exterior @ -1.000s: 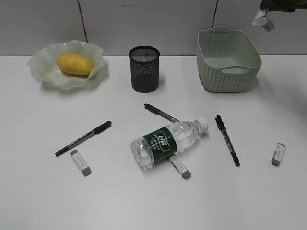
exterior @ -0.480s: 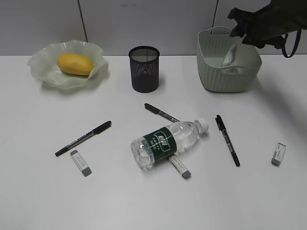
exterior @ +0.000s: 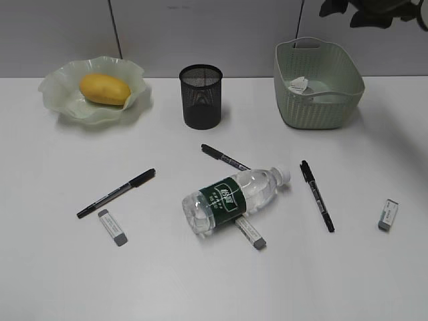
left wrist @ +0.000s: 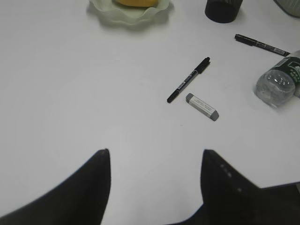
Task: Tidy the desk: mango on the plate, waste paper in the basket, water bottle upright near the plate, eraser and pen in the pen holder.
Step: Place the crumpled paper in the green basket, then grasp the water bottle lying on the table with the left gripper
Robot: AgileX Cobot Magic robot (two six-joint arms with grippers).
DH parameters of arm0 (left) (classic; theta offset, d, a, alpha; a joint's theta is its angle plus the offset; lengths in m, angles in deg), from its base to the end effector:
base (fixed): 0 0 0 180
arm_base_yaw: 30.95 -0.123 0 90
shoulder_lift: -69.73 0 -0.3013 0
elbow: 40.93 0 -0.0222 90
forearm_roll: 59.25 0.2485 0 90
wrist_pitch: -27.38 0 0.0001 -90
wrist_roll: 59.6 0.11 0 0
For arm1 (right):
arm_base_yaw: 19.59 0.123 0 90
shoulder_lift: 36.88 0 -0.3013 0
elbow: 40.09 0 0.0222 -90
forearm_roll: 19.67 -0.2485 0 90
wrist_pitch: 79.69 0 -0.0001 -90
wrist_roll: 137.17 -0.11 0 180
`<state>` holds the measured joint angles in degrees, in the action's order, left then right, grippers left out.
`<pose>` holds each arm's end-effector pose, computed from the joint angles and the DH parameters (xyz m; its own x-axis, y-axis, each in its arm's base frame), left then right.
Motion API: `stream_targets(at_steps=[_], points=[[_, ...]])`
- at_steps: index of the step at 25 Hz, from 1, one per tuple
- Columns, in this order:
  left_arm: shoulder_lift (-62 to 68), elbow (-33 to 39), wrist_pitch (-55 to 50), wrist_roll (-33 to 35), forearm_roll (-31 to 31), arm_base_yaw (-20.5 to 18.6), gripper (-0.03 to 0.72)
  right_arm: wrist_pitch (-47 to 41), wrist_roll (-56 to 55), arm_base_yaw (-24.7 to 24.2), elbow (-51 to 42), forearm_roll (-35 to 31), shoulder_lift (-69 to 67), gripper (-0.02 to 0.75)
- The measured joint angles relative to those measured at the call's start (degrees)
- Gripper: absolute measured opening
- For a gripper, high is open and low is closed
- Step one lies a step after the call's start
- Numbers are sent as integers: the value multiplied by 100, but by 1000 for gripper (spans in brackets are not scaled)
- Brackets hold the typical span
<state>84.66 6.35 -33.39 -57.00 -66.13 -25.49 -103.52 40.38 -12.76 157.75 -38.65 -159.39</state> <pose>0.0091 -0.0124 0.2768 -0.5417 0.0383 -0.8397 0.1748 0.9823 -0.0680 0.4894 0.0732 0.2694 -0.6417 0.2632 -0.7204 -0.0032 0.9383 0.3457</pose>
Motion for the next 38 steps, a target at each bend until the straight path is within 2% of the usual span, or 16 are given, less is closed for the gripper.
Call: stream_targets(at_steps=[11, 15, 20, 24, 32, 38], points=[[0, 0, 0, 0, 0, 0, 460, -3481, 467, 0, 264, 696, 1015, 514], [0, 0, 0, 0, 0, 0, 460, -4363, 510, 0, 264, 896, 1178, 504], [0, 0, 0, 0, 0, 0, 460, -4515, 525, 0, 158, 1020, 1643, 480], [0, 0, 0, 0, 0, 0, 460, -4520, 445, 0, -361, 1068, 2516, 475], [0, 0, 0, 0, 0, 0, 459, -4512, 439, 0, -2266, 1147, 4866, 476], [0, 0, 0, 0, -5, 0, 459, -3848, 359, 0, -3840, 1058, 7033, 476]])
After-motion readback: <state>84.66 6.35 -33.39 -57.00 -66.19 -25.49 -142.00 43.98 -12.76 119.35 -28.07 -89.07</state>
